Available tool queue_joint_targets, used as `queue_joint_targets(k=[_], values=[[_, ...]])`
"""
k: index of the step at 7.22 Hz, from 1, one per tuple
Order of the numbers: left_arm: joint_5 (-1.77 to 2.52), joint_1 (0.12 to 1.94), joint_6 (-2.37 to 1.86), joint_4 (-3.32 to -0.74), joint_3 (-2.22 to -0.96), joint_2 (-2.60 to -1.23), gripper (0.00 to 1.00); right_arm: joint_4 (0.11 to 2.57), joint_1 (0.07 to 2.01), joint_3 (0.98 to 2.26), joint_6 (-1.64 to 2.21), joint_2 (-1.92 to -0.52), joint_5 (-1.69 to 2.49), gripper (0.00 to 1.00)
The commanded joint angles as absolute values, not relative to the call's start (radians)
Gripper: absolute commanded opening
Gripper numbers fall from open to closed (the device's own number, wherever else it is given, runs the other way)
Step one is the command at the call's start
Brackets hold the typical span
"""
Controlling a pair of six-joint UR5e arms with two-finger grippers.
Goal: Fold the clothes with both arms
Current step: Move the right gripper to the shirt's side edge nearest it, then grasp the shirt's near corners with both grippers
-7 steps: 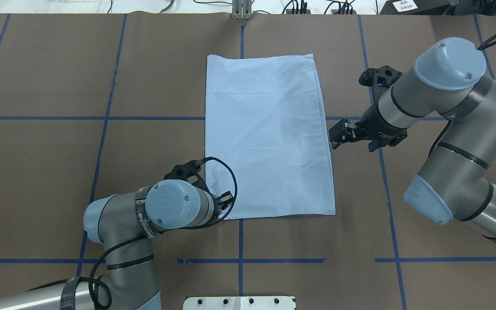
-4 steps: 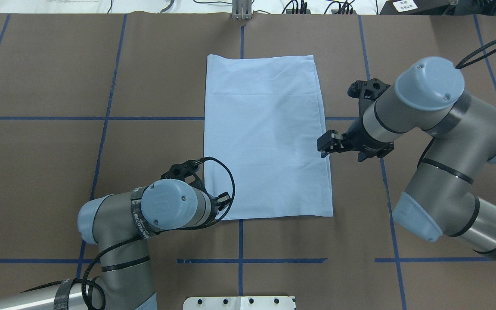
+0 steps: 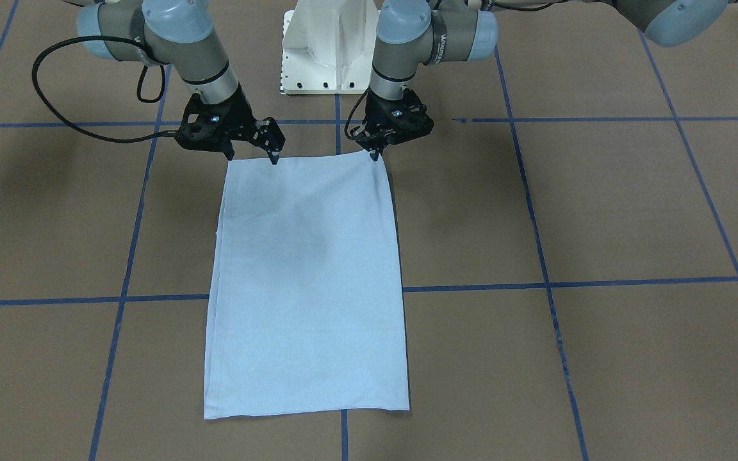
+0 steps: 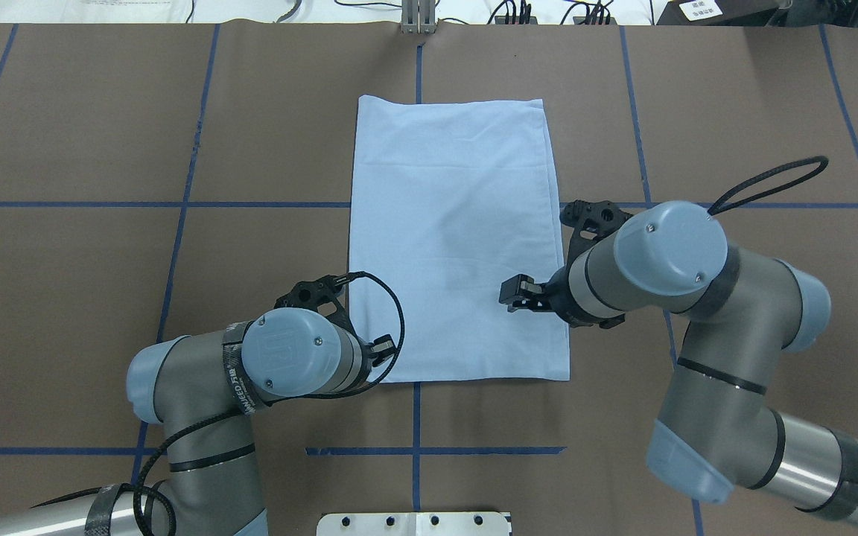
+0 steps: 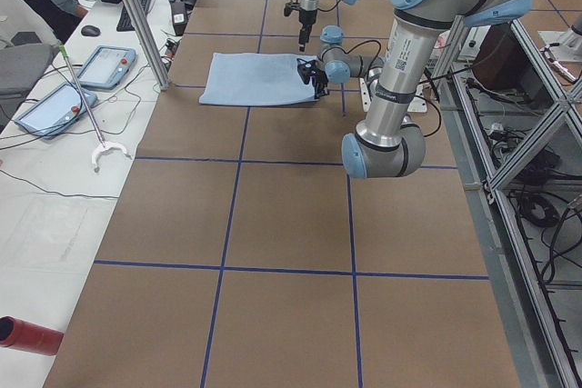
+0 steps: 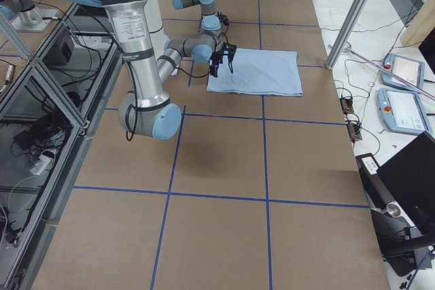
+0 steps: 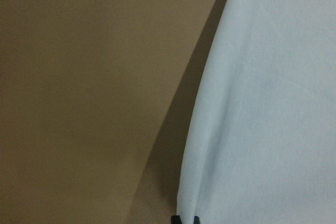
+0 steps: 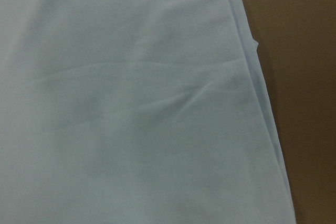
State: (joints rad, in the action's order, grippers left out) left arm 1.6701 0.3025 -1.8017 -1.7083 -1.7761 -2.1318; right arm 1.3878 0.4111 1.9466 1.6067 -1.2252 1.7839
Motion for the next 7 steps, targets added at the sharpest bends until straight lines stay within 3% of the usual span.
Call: queue_joint_targets(k=[1, 7], values=[[1.672, 0.302, -1.799, -1.712, -1.772, -2.134, 0.0, 1.394, 0.327, 1.941, 1.766, -1.236, 1.703, 1.0], [1.671, 0.302, -1.799, -1.717, -1.758, -2.134, 0.0, 1.491, 0.314, 1.882, 1.904, -1.22, 1.695, 1.0]])
